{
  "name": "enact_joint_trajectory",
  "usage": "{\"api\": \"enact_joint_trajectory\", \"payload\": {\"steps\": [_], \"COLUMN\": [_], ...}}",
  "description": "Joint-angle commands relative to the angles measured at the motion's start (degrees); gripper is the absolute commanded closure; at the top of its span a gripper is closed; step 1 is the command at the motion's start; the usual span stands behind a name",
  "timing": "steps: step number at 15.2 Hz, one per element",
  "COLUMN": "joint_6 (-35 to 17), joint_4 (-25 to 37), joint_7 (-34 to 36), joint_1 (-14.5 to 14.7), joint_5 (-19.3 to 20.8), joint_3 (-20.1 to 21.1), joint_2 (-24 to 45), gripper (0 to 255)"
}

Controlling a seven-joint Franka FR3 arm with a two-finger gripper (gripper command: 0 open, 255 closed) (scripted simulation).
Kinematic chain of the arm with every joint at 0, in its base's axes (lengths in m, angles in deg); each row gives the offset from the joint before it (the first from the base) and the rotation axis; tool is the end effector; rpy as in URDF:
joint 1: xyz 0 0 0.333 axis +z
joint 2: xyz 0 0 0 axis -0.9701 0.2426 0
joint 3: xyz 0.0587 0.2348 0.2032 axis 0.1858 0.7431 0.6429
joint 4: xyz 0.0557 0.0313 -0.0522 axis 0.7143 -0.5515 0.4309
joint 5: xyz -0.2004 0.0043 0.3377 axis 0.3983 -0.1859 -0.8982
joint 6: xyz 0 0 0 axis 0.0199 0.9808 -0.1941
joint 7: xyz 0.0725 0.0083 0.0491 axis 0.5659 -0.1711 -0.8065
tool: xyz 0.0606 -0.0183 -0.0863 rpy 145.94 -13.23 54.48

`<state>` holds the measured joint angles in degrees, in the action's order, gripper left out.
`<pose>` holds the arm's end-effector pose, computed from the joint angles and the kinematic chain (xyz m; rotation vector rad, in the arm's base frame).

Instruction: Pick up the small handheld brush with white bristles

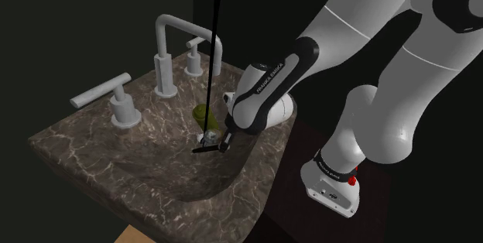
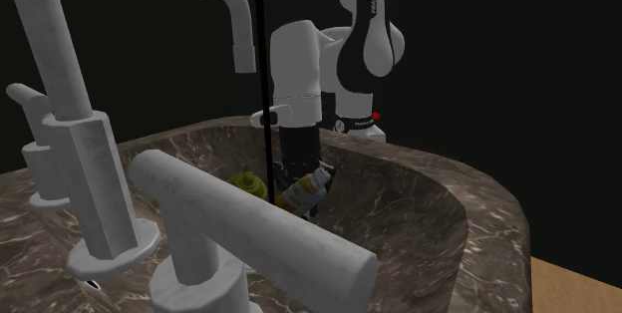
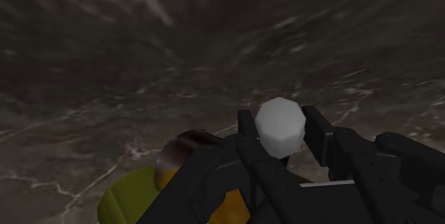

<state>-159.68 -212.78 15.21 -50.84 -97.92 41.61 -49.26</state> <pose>0.3268 0.1496 0.2025 -2.9132 -0.5339 -0.1738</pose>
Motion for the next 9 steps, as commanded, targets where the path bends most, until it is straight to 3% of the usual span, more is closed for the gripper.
{"api": "enact_joint_trajectory", "payload": {"steps": [1, 2, 9], "joint_6": [-0.02, -0.02, 6.4], "joint_4": [-0.4, -0.15, -2.39], "joint_7": [-0.43, 0.2, 11.9], "joint_1": [-0.08, 0.02, -2.53], "joint_5": [-0.5, -0.06, 13.85], "joint_3": [-0.08, 0.02, -0.35], "joint_2": [0.47, 0.67, -8.23], "gripper": [255, 255, 255]}}
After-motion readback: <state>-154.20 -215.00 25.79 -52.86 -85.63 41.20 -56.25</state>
